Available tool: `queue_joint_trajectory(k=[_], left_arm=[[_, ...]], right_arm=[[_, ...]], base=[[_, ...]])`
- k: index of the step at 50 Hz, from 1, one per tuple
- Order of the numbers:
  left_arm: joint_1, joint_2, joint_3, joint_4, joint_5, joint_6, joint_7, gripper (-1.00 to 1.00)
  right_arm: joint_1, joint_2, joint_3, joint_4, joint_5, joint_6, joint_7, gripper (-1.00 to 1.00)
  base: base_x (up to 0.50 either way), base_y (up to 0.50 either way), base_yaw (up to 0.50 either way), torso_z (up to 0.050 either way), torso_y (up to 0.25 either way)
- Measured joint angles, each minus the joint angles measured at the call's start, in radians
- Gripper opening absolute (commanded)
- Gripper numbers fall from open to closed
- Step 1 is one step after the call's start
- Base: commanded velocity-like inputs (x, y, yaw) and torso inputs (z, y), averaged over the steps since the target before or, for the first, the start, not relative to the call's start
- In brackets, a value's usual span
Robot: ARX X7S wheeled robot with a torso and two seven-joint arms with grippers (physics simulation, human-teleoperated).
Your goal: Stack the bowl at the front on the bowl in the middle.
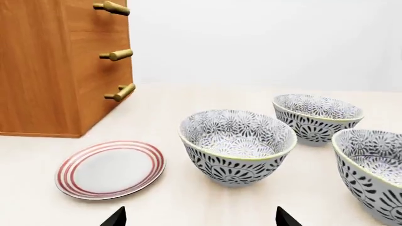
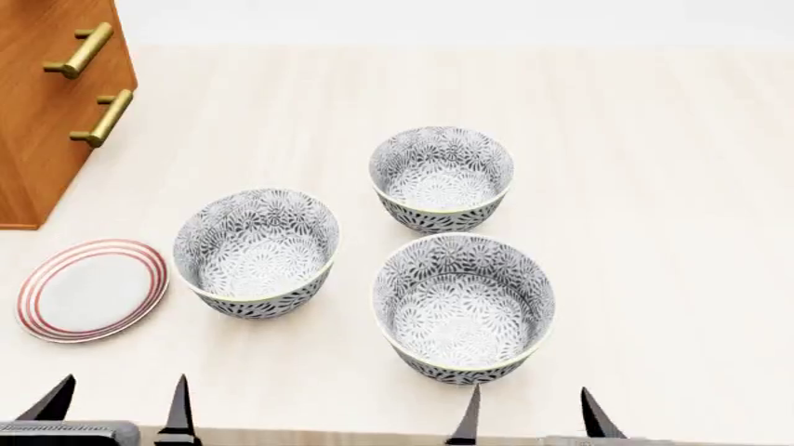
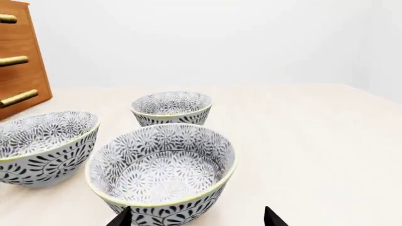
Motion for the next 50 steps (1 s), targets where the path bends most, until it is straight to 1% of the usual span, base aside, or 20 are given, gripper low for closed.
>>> queue_joint_trajectory(k=[10, 18, 28, 44, 50], left_arm=[[-0.144, -0.038, 0.01, 0.189, -0.046, -0.259, -0.025, 1.0], [-0.233, -0.057, 0.017, 0.274, -0.064, -0.375, -0.042, 1.0], [-0.276, -0.071, 0.022, 0.313, -0.073, -0.419, -0.057, 1.0], [-0.293, -0.084, 0.037, 0.31, -0.076, -0.41, -0.073, 1.0], [-0.294, -0.09, 0.04, 0.307, -0.077, -0.407, -0.079, 1.0]], right_arm=[[0.142, 0.039, 0.007, -0.209, 0.059, 0.297, 0.03, 1.0], [0.233, 0.052, 0.011, -0.299, 0.08, 0.442, 0.061, 1.0], [0.298, 0.061, 0.009, -0.349, 0.086, 0.526, 0.094, 1.0], [0.328, 0.073, -0.019, -0.352, 0.072, 0.538, 0.127, 1.0], [0.333, 0.072, -0.027, -0.346, 0.075, 0.539, 0.136, 1.0]], base=[[0.0, 0.0, 0.0, 0.0, 0.0], [0.0, 0.0, 0.0, 0.0, 0.0], [0.0, 0.0, 0.0, 0.0, 0.0], [0.0, 0.49, 0.0, 0.0, 0.0], [0.0, 0.0, 0.0, 0.0, 0.0]])
